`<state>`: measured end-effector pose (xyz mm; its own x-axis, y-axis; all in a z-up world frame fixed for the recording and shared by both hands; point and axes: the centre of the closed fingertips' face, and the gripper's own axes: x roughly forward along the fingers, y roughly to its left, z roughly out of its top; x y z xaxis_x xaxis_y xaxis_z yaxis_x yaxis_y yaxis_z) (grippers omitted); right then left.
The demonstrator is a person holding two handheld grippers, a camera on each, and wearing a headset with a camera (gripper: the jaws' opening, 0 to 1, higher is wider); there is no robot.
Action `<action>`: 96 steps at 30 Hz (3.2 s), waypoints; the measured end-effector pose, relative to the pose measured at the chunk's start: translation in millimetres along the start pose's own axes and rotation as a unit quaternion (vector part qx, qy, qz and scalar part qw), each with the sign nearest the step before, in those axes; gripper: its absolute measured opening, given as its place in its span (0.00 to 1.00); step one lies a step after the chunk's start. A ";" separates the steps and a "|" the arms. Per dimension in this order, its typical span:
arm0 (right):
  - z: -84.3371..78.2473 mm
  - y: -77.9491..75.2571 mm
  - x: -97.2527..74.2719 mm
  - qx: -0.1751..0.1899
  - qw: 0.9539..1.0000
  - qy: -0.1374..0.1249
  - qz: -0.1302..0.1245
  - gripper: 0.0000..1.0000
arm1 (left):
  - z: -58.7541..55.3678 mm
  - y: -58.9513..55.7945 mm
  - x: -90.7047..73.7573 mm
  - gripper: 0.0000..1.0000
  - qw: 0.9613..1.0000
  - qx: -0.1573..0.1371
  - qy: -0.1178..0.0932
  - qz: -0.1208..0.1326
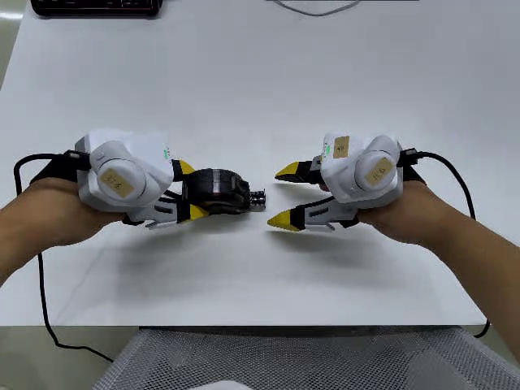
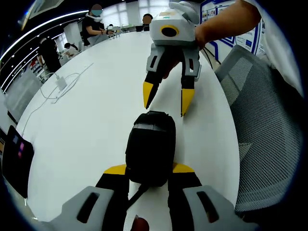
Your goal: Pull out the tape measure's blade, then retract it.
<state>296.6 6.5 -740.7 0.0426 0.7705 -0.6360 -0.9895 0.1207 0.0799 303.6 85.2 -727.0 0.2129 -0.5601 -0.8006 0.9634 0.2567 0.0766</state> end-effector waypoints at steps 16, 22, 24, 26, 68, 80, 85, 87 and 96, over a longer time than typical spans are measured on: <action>4.1 0.2 14.6 -0.016 1.000 -0.004 0.011 0.23 | 0.2 -0.3 -0.3 0.26 1.000 -0.007 -0.003 0.001; 6.3 0.7 19.3 -0.025 1.000 -0.005 0.015 0.18 | 0.4 -0.2 -0.1 0.26 1.000 -0.008 -0.003 -0.001; 7.2 0.5 20.0 -0.024 1.000 -0.006 0.016 0.17 | 0.4 -0.1 0.0 0.26 1.000 -0.009 -0.003 -0.001; 7.3 -0.6 20.8 -0.026 1.000 -0.007 0.015 0.17 | 0.3 0.0 0.1 0.26 1.000 -0.009 -0.003 -0.001; 4.9 0.9 25.2 -0.060 0.998 -0.005 0.032 0.11 | -0.8 0.4 -0.3 0.25 1.000 -0.002 -0.001 0.000; 2.9 -0.2 23.1 -0.062 0.998 0.000 0.034 0.10 | -1.0 0.5 -0.5 0.25 1.000 -0.001 0.001 -0.001; 1.6 0.5 21.6 -0.062 0.998 0.003 0.033 0.10 | -1.1 0.4 -0.1 0.25 1.000 0.002 0.001 -0.002; 0.4 0.5 20.8 -0.062 0.997 0.005 0.033 0.10 | -1.1 0.4 0.0 0.25 1.000 0.001 0.002 -0.003; -3.4 0.0 15.5 -0.060 0.998 0.008 0.032 0.10 | -0.9 0.0 0.0 0.25 1.000 0.002 0.002 -0.003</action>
<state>296.8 16.3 -753.1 -0.0230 0.7636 -0.6453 -0.9996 -0.0054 0.0293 303.5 85.9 -727.5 0.2062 -0.5577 -0.8040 0.9654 0.2500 0.0742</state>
